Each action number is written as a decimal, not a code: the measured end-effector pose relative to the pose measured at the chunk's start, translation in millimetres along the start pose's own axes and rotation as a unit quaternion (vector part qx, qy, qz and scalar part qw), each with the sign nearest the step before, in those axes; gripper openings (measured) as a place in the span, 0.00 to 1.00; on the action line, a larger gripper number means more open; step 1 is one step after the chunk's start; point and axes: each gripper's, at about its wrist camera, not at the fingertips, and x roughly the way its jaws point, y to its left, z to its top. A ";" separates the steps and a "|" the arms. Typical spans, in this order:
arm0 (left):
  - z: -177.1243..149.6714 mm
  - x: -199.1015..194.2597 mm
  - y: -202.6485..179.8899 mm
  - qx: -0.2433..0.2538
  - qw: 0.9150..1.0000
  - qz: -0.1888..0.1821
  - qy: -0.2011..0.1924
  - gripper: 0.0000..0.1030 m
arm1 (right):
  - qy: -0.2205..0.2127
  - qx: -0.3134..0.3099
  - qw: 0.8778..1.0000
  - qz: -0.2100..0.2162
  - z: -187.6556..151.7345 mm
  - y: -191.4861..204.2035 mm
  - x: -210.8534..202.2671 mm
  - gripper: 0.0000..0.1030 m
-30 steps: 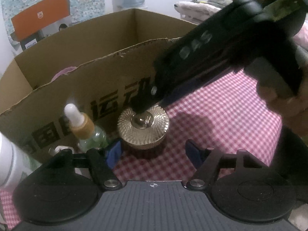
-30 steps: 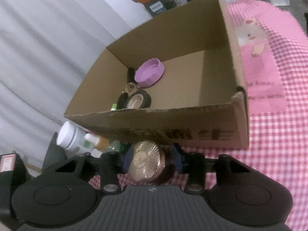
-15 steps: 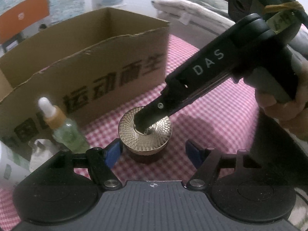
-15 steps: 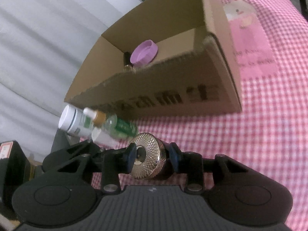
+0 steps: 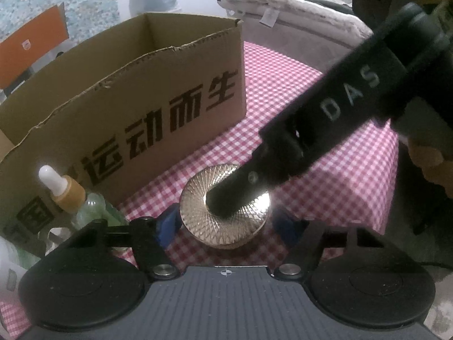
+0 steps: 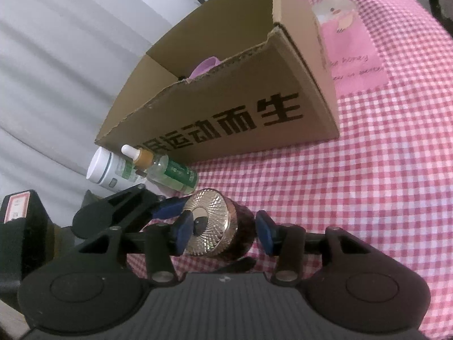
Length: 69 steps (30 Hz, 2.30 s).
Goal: Organize rigid objects
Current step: 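Carry the gold-lidded jar into the box and open the right gripper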
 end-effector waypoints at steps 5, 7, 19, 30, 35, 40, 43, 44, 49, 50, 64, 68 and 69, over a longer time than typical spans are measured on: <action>2.5 0.2 -0.5 -0.006 1.000 0.005 -0.002 0.59 | -0.004 0.005 1.000 0.008 -0.4 -0.9 2.9 0.50; 2.3 -0.8 0.1 -0.011 1.000 0.004 -0.001 0.58 | -0.007 0.005 1.000 0.005 -1.6 0.5 3.0 0.49; 35.9 -65.9 11.7 -0.030 0.997 0.032 -0.060 0.56 | -0.045 -0.057 0.997 0.007 15.9 60.6 -36.5 0.48; 129.5 -55.1 91.3 -0.102 0.992 0.051 -0.048 0.56 | -0.040 -0.111 0.993 0.021 152.7 95.2 -32.7 0.48; 154.6 1.2 126.6 -0.140 0.989 0.044 0.022 0.56 | 0.022 -0.078 0.997 0.007 215.5 69.9 14.7 0.48; 162.9 45.4 148.3 -0.164 0.982 0.056 0.076 0.56 | 0.070 -0.065 0.995 -0.015 250.2 48.1 61.0 0.49; 162.6 62.6 162.3 -0.179 0.978 0.053 0.097 0.56 | 0.089 -0.068 0.993 -0.027 262.4 43.0 82.7 0.49; 162.7 68.8 167.1 -0.184 0.976 0.051 0.105 0.56 | 0.094 -0.069 0.993 -0.031 266.2 41.2 88.0 0.49; 165.3 89.1 171.9 -0.190 0.971 0.054 0.135 0.56 | 0.118 -0.069 0.990 -0.043 276.7 31.5 110.3 0.49; 166.2 91.7 170.9 -0.188 0.971 0.053 0.138 0.56 | 0.121 -0.070 0.989 -0.045 277.9 29.3 113.5 0.49; 174.8 55.5 159.9 -0.168 0.979 0.055 0.097 0.73 | 0.057 -0.077 0.994 -0.046 271.6 34.7 80.3 0.50; 173.0 14.2 147.6 -0.160 0.983 0.055 0.069 0.76 | 0.004 -0.075 0.997 -0.031 254.4 47.7 31.1 0.50; 171.1 5.7 144.9 -0.157 0.984 0.057 0.063 0.78 | -0.010 -0.076 0.997 -0.027 246.6 51.0 16.0 0.50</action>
